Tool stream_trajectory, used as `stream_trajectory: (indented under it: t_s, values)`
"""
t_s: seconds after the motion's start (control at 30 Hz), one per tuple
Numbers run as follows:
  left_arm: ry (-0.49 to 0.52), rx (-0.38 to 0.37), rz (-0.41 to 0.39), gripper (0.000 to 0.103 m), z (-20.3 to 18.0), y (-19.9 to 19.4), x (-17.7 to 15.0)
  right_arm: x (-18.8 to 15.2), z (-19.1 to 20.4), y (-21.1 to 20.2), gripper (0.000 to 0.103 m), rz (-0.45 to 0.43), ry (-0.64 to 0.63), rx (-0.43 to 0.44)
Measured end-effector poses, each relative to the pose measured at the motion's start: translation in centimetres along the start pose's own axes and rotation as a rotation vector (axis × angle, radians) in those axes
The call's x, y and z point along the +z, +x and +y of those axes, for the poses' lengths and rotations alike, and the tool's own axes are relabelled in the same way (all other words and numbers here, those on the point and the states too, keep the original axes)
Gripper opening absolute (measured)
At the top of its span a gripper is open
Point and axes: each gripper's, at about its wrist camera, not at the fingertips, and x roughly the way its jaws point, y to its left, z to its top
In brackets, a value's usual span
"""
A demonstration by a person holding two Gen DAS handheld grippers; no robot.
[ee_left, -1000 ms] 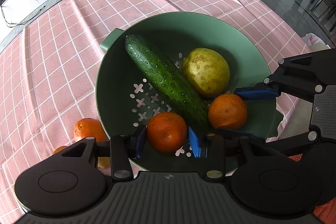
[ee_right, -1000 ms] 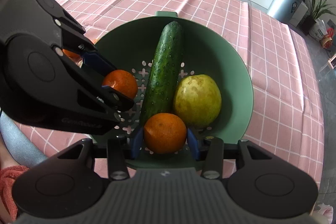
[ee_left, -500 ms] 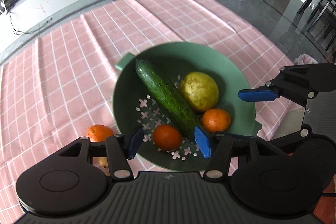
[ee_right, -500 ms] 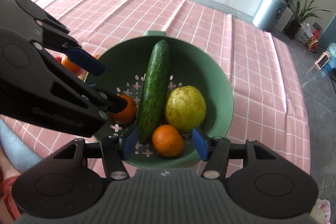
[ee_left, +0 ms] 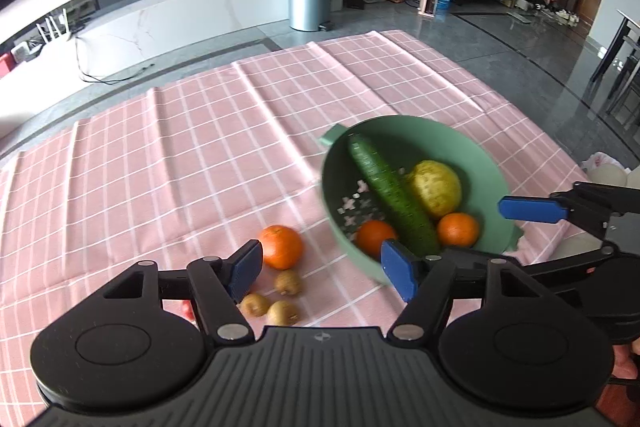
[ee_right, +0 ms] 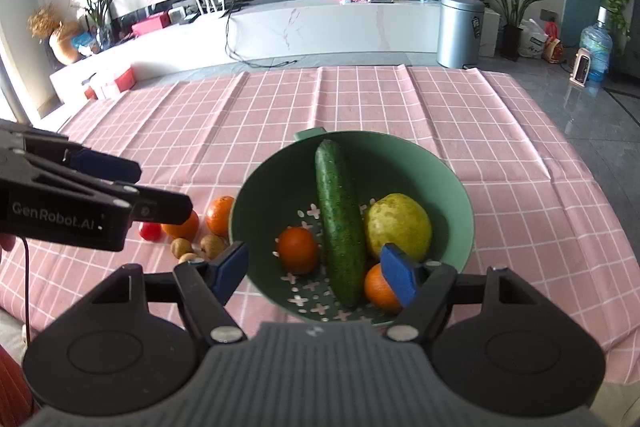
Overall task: Organize fruits
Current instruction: 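Withdraw both grippers from the colander back toward the remaining fruit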
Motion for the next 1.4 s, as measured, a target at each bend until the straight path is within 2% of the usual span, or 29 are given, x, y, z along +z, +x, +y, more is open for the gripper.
stream_trajectory:
  t_s: [0.13, 0.37, 0.6, 0.73, 0.8, 0.93, 1.07, 1.13, 1.4]
  values:
    - [-0.015, 0.028, -0.025, 0.085, 1.6, -0.8, -1.6, -0.8, 1.5, -0.4, 0.073, -0.029, 0.042, -0.004]
    - [-0.037, 0.011, -0.05, 0.086, 4.1, -1.4, -4.4, -2.4, 3.8, -0.5, 0.078, -0.061, 0.078, -0.002]
    - [-0.067, -0.011, -0.055, 0.086, 6.1, -1.5, -6.6, -3.9, 6.2, -0.2, 0.074, -0.098, 0.06, 0.011]
    - [-0.057, -0.008, -0.06, 0.086, 6.3, -1.2, -7.9, -5.2, 7.8, 0.2, 0.066, -0.111, 0.036, 0.006]
    - [-0.052, -0.018, -0.05, 0.079, 6.3, -0.9, -8.5, -5.5, 8.3, 0.6, 0.063, -0.104, 0.021, 0.002]
    - [-0.079, -0.048, -0.018, 0.076, 6.8, -0.1, -9.0, -5.9, 8.7, 1.7, 0.046, -0.068, -0.006, 0.009]
    - [-0.121, -0.066, 0.0, 0.067, 7.5, 0.6, -9.0, -6.0, 9.2, 3.1, 0.034, -0.031, -0.023, 0.032]
    - [-0.134, -0.057, 0.007, 0.063, 7.8, 1.1, -9.0, -5.7, 9.4, 3.7, 0.031, -0.027, -0.025, 0.044]
    - [-0.172, 0.006, 0.017, 0.05, 9.6, 3.4, -8.2, -4.7, 10.3, 6.3, 0.03, -0.006, -0.057, 0.062]
